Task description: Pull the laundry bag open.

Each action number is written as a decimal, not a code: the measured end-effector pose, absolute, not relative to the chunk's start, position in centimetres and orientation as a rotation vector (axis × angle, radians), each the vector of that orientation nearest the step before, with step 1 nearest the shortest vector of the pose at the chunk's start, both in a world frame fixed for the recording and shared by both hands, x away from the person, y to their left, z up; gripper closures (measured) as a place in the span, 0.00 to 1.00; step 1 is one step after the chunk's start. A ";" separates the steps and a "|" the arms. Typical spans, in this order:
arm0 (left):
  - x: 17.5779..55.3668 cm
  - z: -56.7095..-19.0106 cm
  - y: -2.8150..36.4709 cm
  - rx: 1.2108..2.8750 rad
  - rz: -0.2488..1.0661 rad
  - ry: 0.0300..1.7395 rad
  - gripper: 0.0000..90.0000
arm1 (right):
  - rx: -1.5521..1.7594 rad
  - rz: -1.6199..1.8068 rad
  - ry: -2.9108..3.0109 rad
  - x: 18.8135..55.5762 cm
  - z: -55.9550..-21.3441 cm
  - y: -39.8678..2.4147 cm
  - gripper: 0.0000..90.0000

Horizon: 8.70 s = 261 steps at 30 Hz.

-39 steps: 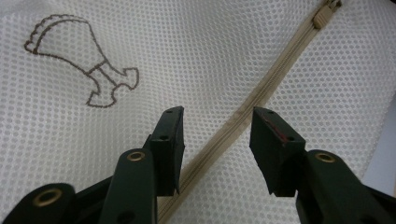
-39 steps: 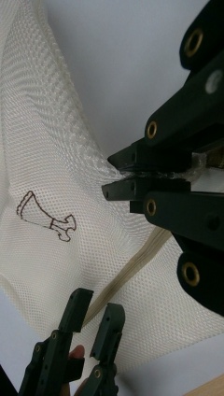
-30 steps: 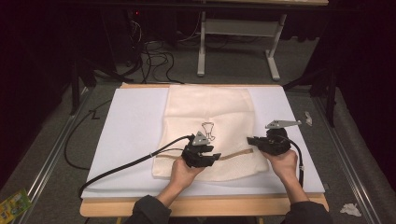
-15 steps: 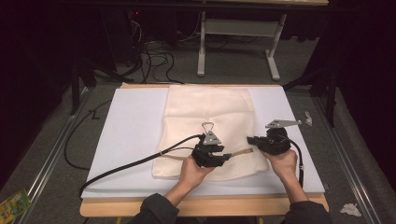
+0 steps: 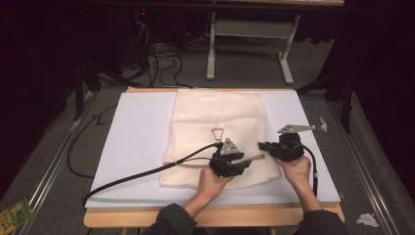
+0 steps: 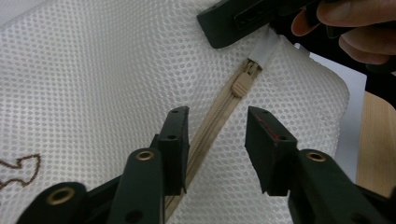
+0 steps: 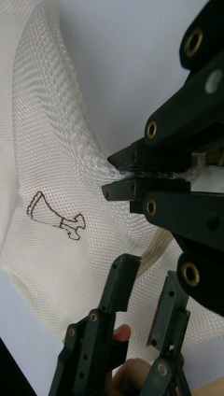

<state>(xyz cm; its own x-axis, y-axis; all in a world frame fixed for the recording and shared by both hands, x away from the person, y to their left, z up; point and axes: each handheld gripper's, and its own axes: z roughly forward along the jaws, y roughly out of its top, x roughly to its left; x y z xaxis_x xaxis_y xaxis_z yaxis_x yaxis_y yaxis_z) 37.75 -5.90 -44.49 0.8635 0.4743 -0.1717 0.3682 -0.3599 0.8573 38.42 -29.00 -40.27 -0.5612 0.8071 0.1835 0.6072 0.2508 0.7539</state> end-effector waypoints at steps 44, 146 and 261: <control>38.1 -44.7 -8.2 1.975 0.039 0.573 0.91 | 1.291 1.253 2.333 38.5 -40.0 -27.6 0.98; 38.3 -43.8 -4.1 2.078 0.057 0.567 0.97 | 1.271 1.204 2.366 38.5 -40.7 -28.7 0.98; 38.2 -42.6 3.9 2.001 0.131 0.682 0.97 | 1.280 1.168 2.311 38.7 -41.0 -29.8 0.98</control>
